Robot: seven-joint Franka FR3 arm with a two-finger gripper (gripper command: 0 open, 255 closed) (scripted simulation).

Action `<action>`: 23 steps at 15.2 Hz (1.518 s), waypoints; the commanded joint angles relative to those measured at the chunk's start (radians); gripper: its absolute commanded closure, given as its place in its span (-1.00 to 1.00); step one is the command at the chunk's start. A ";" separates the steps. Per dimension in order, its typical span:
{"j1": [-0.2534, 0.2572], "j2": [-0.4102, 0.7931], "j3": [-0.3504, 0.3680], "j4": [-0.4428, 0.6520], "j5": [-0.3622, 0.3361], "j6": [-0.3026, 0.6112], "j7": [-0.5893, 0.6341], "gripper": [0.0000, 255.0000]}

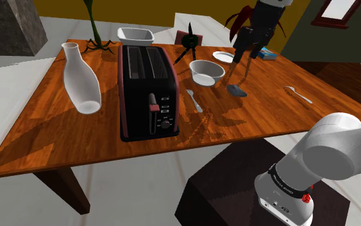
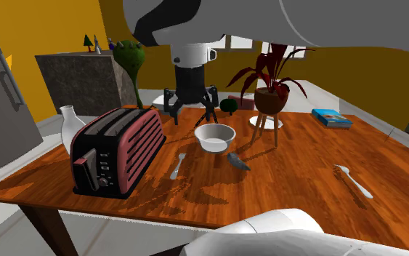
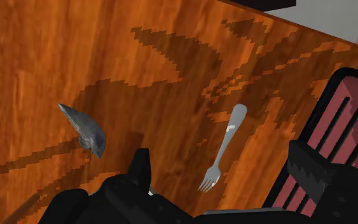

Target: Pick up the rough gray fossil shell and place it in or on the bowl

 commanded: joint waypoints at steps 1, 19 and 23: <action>0.000 0.000 0.000 0.000 0.000 0.000 0.000 -1.00; -0.135 0.289 -0.209 -0.223 -0.238 0.539 -0.221 -1.00; -0.151 0.358 -0.234 -0.233 -0.261 0.624 -0.236 -1.00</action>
